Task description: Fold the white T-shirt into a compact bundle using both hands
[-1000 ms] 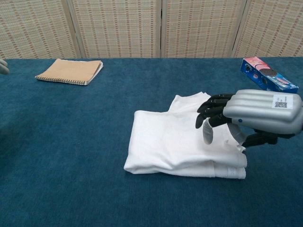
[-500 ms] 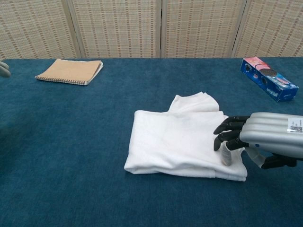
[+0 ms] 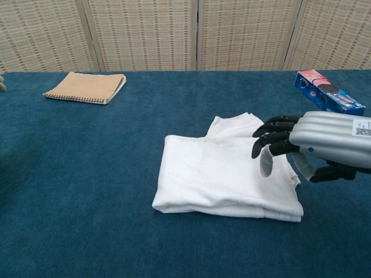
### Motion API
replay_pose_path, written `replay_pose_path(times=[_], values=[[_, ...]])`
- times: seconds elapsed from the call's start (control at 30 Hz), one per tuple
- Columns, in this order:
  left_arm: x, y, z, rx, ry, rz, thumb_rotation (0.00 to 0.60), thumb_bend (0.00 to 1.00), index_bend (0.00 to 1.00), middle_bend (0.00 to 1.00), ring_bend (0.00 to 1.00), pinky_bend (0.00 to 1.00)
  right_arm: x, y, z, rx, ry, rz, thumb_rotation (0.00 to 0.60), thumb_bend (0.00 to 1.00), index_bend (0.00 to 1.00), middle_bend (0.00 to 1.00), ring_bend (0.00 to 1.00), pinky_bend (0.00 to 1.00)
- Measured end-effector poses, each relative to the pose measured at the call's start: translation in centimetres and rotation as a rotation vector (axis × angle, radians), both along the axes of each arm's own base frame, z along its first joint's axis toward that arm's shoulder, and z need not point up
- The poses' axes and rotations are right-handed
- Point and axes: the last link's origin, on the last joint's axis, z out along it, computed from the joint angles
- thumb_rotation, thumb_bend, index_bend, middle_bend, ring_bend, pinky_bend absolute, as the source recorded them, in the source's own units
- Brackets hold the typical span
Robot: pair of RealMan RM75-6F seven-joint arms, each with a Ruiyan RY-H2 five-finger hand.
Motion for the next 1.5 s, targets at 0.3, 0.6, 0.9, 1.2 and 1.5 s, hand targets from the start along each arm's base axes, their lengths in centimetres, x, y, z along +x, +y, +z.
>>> replay_pose_path(times=[0.3,0.6,0.9,1.2,1.5], values=[[-0.3,-0.1,0.1,0.002,0.001,0.013,0.600,0.13,0.22,0.10,0.06,0.00,2.6,-0.4,-2.6,0.048,-0.022,0.015,0.600,0.97,0.40,0.26,0.11,0.08],[-0.6,0.0,0.3,0.006,-0.001,0.016,0.600,0.13,0.21,0.10,0.06,0.00,5.9,-1.3,-5.2,0.080,-0.036,0.072,0.600,0.96,0.40,0.26,0.11,0.08],[-0.7,-0.2,0.3,0.006,-0.005,0.015,0.600,0.13,0.21,0.10,0.06,0.00,7.6,-1.4,-7.9,0.111,0.010,0.119,0.600,0.96,0.40,0.26,0.11,0.08],[-1.1,-0.1,0.4,0.010,-0.005,0.018,0.600,0.13,0.21,0.10,0.06,0.00,9.1,-0.9,-10.1,0.142,0.031,0.153,0.600,0.96,0.40,0.26,0.11,0.08],[-1.3,-0.3,0.5,0.009,-0.009,0.017,0.600,0.13,0.21,0.10,0.06,0.00,10.0,-0.9,-10.2,0.128,-0.003,0.161,0.600,0.95,0.40,0.26,0.11,0.08]])
